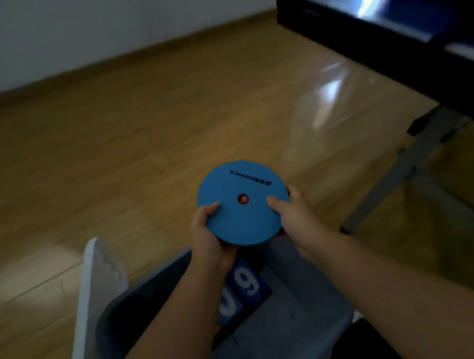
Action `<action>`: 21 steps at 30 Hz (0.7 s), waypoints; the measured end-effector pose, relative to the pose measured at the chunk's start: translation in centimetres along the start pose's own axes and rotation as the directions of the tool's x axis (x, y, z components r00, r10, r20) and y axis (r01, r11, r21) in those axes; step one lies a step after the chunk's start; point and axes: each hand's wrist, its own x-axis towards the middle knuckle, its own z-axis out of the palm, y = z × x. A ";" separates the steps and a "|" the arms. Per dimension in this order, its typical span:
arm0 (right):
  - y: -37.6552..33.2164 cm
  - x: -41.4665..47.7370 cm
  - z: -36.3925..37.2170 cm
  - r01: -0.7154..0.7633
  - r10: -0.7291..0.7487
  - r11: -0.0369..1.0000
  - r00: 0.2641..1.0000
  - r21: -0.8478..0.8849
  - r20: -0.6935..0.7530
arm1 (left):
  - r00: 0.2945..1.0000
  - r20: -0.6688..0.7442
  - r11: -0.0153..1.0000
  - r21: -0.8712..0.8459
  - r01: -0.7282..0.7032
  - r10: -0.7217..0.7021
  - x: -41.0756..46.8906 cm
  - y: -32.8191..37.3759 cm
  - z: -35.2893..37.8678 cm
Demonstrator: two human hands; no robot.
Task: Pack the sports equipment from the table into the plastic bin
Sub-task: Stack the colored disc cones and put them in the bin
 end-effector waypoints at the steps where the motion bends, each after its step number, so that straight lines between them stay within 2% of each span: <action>1: 1.7 0.7 -0.6 -0.049 0.049 0.999 0.999 -0.018 -0.006 | 0.999 -0.023 0.998 0.061 0.031 -0.030 1.0 -1.4 -1.0; 4: 7.3 3.0 -3.0 -0.209 0.207 0.977 0.977 -0.030 -0.050 | 0.986 -0.082 0.958 0.235 0.161 -0.146 4.0 -5.9 -4.1; 7: 11.7 4.5 -4.9 -0.303 0.297 0.951 0.950 -0.065 -0.094 | 0.959 -0.116 0.872 0.399 0.285 -0.260 6.6 -9.7 -7.1; 9: 14.0 5.2 -5.6 -0.364 0.356 0.926 0.930 -0.100 -0.095 | 0.946 -0.166 0.827 0.459 0.324 -0.278 8.1 -12.1 -9.0; 12: 16.1 6.6 -6.0 -0.501 0.494 0.850 0.866 -0.165 -0.083 | 0.909 -0.243 0.814 0.409 0.413 -0.340 9.5 -15.3 -11.6; 15: 16.9 7.7 -6.3 -0.607 0.607 0.757 0.790 -0.242 -0.083 | 0.879 -0.265 0.841 0.279 0.463 -0.396 10.3 -17.8 -14.4; 17: 18.0 8.8 -6.3 -0.568 0.593 0.752 0.805 -0.334 -0.032 | 0.871 -0.297 0.863 0.208 0.460 -0.393 10.9 -19.6 -16.3; 21: 18.9 10.0 -4.7 -0.471 0.537 0.802 0.838 -0.368 0.097 | 0.857 -0.334 0.864 0.187 0.468 -0.392 12.0 -22.5 -18.4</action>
